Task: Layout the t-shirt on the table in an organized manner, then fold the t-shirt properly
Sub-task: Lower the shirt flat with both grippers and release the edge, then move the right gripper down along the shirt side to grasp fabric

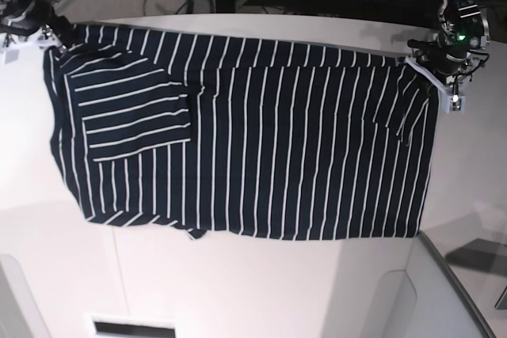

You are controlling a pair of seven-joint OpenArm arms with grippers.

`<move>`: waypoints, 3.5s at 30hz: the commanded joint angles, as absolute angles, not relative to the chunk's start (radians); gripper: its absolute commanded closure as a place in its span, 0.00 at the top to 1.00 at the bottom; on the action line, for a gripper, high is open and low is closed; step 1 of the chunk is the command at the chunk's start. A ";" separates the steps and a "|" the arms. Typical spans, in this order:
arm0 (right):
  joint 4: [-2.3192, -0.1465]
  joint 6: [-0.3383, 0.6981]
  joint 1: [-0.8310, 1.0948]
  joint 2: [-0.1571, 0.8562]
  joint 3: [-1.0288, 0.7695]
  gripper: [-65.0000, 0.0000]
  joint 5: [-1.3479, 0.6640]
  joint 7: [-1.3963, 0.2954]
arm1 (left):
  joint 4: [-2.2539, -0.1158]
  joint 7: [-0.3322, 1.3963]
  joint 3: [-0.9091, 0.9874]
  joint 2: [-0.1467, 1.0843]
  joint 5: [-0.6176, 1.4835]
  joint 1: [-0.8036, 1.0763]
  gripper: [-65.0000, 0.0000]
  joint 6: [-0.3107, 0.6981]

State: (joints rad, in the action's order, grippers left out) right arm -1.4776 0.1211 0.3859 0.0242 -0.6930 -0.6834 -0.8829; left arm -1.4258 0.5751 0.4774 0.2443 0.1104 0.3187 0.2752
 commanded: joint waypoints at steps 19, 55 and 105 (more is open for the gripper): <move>-1.816 0.125 0.476 0.166 -0.607 0.35 -0.694 -0.885 | -1.549 0.562 0.924 0.282 0.117 0.343 0.75 0.274; -1.638 0.128 0.300 0.229 -0.358 0.35 -0.518 -1.003 | -1.440 0.561 0.924 0.275 0.249 0.361 0.00 0.398; -1.484 0.130 0.206 0.216 -0.357 0.01 -0.518 -1.004 | -1.438 0.559 0.923 0.278 0.248 0.361 0.00 0.398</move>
